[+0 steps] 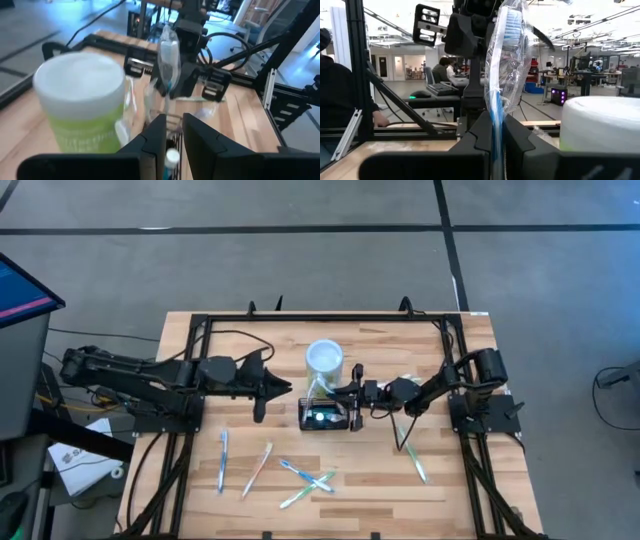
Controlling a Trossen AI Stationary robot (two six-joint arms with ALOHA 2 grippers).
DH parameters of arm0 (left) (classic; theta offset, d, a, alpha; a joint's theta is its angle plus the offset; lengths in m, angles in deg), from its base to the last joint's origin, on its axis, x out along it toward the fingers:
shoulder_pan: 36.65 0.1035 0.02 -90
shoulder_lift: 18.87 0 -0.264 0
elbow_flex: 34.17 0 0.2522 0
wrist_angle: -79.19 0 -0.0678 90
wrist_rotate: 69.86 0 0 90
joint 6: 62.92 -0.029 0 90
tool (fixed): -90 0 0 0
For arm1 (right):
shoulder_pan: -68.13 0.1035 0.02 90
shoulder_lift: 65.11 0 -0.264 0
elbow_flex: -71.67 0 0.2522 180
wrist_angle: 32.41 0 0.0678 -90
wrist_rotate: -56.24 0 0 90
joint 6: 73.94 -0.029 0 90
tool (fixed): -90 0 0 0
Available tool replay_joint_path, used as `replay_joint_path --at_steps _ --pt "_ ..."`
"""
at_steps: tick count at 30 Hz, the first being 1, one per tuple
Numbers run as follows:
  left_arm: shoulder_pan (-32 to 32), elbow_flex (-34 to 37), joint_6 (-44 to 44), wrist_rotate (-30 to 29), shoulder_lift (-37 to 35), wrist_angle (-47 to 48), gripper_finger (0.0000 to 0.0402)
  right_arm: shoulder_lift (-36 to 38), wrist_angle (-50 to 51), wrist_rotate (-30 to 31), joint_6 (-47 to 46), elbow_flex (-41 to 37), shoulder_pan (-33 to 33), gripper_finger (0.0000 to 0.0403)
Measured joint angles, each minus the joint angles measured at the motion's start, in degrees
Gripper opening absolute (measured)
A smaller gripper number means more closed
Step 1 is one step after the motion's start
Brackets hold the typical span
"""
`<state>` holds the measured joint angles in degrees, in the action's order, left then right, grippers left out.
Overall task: Pick & Place toothbrushing station
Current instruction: Put the top left blue toothbrush into the wire organizer
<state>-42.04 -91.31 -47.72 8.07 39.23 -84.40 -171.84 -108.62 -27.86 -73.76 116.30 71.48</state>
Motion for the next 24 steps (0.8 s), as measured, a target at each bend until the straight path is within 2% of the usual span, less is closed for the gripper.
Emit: replay_joint_path --at_steps 9,13,17,24 --pt "0.33 0.04 -7.93 0.07 10.78 -13.66 0.0058 0.01 0.02 -0.06 -0.21 0.00 -0.01 0.0010" --pt "0.33 0.04 -10.32 2.57 14.38 -20.30 0.0058 0.01 0.01 -0.08 -0.22 0.00 0.00 0.0010" --pt "0.33 0.04 -12.03 2.67 17.45 -26.44 0.0058 0.01 0.00 -0.08 -0.22 0.00 0.01 0.0010" --pt "0.66 0.04 -12.42 2.04 20.65 -29.68 0.0058 0.01 0.00 -0.27 -0.24 0.41 0.14 0.0010"
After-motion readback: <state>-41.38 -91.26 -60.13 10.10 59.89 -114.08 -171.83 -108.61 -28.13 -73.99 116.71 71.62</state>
